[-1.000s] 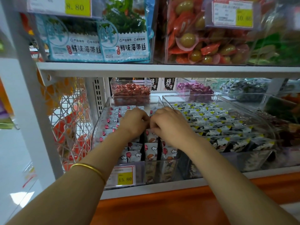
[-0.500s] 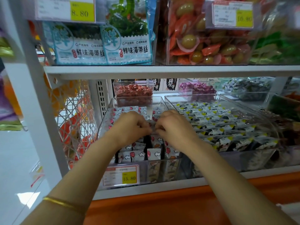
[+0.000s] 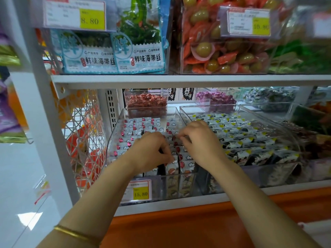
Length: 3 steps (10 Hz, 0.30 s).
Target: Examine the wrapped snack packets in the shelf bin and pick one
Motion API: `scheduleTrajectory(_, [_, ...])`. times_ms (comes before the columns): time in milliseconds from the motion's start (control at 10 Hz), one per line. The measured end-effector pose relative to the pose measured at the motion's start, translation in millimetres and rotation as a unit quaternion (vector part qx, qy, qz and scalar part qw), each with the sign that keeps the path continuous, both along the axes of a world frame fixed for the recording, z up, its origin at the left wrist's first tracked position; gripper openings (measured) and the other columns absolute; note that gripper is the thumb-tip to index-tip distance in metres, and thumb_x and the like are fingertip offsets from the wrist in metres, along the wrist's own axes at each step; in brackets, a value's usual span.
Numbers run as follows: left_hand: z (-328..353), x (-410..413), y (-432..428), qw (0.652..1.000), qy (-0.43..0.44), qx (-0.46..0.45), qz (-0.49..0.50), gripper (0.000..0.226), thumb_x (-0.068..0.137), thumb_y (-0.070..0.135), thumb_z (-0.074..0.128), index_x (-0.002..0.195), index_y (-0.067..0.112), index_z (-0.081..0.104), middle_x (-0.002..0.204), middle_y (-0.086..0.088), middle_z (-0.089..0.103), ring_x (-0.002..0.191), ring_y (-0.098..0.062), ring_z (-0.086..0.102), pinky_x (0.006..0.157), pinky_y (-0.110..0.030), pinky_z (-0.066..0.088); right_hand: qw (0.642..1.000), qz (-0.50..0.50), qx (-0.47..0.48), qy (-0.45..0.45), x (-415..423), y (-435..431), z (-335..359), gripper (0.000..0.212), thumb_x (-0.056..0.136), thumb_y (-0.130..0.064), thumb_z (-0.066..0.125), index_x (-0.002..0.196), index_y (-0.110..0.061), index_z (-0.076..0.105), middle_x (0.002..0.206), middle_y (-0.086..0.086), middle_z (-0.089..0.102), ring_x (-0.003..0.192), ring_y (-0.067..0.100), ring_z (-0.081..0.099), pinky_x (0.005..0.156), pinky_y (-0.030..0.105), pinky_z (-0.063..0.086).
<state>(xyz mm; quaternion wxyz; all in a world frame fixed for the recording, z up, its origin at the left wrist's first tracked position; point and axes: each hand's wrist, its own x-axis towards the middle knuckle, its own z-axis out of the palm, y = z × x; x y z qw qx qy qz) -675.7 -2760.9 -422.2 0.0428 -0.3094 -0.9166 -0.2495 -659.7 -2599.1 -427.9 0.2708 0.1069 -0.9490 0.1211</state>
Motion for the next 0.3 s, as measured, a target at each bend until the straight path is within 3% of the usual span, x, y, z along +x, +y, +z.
scheduleTrajectory(200, [-13.5, -3.4, 8.6, 0.995, 0.076, -0.044, 0.038, 0.016, 0.082, 0.036, 0.067, 0.071, 0.025, 0.065, 0.082, 0.008, 0.047, 0.098, -0.021, 0.046, 0.091, -0.04, 0.039, 1.0, 0.0, 0.0, -0.001, 0.2, 0.6, -2.2, 0.023, 0.093, -0.016, 0.052, 0.108, -0.015, 0.068, 0.109, 0.001, 0.061, 0.11, 0.018, 0.044, 0.089, 0.024, 0.034])
scheduleTrajectory(300, [-15.8, -3.9, 7.9, 0.993, 0.094, -0.038, 0.056, 0.014, 0.083, 0.042, 0.064, 0.08, 0.029, 0.066, 0.087, 0.009, 0.045, 0.098, -0.018, 0.04, 0.086, -0.034, 0.035, 1.0, 0.005, -0.022, -0.001, 0.6, 1.4, -3.1, 0.021, 0.092, -0.016, 0.053, 0.105, -0.015, 0.069, 0.105, 0.001, 0.063, 0.108, 0.017, 0.045, 0.089, 0.024, 0.034])
